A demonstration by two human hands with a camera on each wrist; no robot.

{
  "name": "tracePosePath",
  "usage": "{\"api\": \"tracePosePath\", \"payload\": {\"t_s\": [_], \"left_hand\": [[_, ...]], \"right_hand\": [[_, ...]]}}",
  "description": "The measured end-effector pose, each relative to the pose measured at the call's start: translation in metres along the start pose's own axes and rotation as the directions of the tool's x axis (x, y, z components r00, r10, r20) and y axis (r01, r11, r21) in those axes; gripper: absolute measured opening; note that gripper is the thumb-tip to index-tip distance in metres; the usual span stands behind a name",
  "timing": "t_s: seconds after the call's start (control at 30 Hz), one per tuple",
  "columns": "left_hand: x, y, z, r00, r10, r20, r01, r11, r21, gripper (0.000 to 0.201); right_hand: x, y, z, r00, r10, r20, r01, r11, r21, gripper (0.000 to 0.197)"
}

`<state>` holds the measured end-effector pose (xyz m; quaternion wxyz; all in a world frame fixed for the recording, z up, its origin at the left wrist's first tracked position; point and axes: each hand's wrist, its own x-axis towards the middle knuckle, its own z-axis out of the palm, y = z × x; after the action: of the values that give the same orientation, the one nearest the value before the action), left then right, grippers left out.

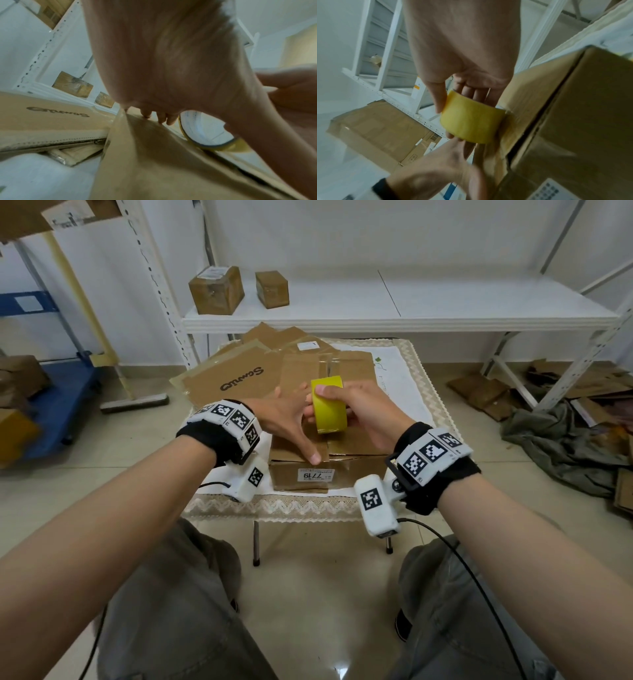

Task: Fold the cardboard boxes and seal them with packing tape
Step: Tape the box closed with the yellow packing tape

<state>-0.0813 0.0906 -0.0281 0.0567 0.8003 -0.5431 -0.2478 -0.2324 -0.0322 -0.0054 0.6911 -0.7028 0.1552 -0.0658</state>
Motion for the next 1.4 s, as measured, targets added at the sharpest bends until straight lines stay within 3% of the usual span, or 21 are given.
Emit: {"api": "tracePosePath", "payload": {"t_s": [0.1,0.2,0.3,0.4,0.63,0.83,0.97,1.17,1.3,1.4], "left_hand": [[0.0,-0.01,0.012,0.996,0.045,-0.077,-0.041,0.998,0.048,0.138],[0.008,-0.01,0.018,0.976,0.123,-0.182,-0.137,0.988,-0.065,0.124],[0.016,0.004,0.01,0.951,0.106,-0.289,-0.145,0.983,-0.114,0.113],[0.021,0.01,0.006,0.95,0.087,-0.3,-0.124,0.987,-0.107,0.124],[0.03,-0.001,0.019,0.953,0.034,-0.302,-0.059,0.996,-0.074,0.129],[0.021,0.001,0.017,0.927,0.051,-0.371,-0.128,0.974,-0.185,0.113],[0.024,-0.002,0.019,0.942,0.057,-0.33,-0.09,0.992,-0.086,0.127],[0.021,0.006,0.013,0.987,-0.007,-0.162,0.022,0.995,0.094,0.127],[0.02,0.011,0.012,0.989,-0.051,-0.138,0.066,0.992,0.111,0.131],[0.019,0.013,0.012,0.989,-0.055,-0.134,0.069,0.993,0.096,0.131]], "right_hand": [[-0.001,0.0,0.001,0.999,-0.031,-0.03,0.033,0.996,0.086,0.027],[0.005,-0.001,0.0,0.994,-0.072,-0.079,0.083,0.985,0.15,0.029],[0.013,-0.004,-0.005,0.987,-0.094,-0.133,0.115,0.979,0.168,0.032],[0.013,-0.002,-0.013,0.987,-0.074,-0.142,0.096,0.982,0.16,0.029],[0.004,0.009,-0.016,0.997,-0.017,-0.075,0.021,0.998,0.052,0.028],[-0.003,-0.002,-0.012,0.997,0.067,-0.026,-0.067,0.998,0.018,0.028],[-0.013,-0.013,-0.019,0.987,0.155,0.038,-0.157,0.987,0.043,0.029],[-0.029,-0.016,-0.021,0.976,0.204,0.076,-0.206,0.978,0.018,0.027],[-0.036,-0.011,-0.018,0.972,0.236,0.023,-0.236,0.971,0.041,0.032],[-0.05,-0.002,-0.015,0.953,0.292,0.081,-0.296,0.955,0.03,0.029]]}}
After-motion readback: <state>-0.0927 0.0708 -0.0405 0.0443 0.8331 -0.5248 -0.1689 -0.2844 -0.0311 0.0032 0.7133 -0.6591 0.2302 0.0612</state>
